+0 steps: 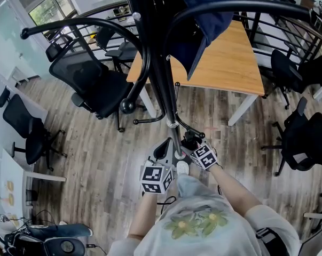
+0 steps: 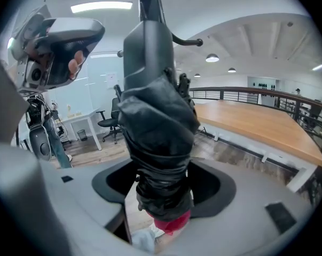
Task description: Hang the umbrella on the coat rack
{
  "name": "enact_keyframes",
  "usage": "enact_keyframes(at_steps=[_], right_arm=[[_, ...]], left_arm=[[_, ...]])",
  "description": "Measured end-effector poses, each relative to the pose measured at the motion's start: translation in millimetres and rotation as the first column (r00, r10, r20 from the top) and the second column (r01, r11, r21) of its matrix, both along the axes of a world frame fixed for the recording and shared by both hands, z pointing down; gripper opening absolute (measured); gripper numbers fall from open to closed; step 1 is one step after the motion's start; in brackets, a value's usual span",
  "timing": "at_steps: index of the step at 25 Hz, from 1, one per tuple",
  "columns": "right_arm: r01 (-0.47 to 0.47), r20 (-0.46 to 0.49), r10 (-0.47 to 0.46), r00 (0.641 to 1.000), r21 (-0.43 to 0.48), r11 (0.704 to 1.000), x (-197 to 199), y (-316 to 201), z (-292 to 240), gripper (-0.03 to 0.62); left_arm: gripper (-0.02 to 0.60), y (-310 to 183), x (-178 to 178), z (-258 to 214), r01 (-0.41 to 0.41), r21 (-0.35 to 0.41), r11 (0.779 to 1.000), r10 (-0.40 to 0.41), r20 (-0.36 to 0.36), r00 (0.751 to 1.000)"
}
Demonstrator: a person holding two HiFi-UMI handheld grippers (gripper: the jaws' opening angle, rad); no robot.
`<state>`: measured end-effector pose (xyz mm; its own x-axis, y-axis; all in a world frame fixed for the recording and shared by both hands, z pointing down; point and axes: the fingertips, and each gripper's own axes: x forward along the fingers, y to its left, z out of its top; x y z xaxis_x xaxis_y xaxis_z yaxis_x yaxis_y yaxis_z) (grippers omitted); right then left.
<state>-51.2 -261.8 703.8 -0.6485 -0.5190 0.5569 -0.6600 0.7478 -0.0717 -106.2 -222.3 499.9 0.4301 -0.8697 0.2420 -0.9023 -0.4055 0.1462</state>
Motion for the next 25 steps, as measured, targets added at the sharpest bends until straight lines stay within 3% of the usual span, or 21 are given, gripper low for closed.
enact_keyframes(at_steps=[2, 11, 17, 25], right_arm=[[0.002, 0.001, -0.002, 1.000, -0.008, 1.000, -1.0, 1.1, 0.8, 0.332], [-0.050, 0.064, 0.047, 0.997, 0.040, 0.998, 0.4, 5.9, -29.0, 0.359], [-0.094, 0.097, 0.087, 0.991, 0.073, 0.993, 12.1, 15.8, -53.4, 0.344], [-0.102, 0.156, 0.075, 0.985, 0.177, 0.979, 24.7, 43.8, -110.7, 0.277]], left_arm=[[0.009, -0.6, 0.1, 0.7, -0.001, 0.001, 1.000, 0.001, -0.001, 1.000], [0.011, 1.1, -1.4, 1.8, -0.001, 0.004, 1.000, 0.001, 0.002, 1.000], [0.011, 4.4, 0.9, 1.7, -0.002, 0.005, 1.000, 0.002, 0.004, 1.000], [0.011, 11.7, 6.0, 1.1, -0.005, 0.006, 1.000, 0.005, 0.009, 1.000]])
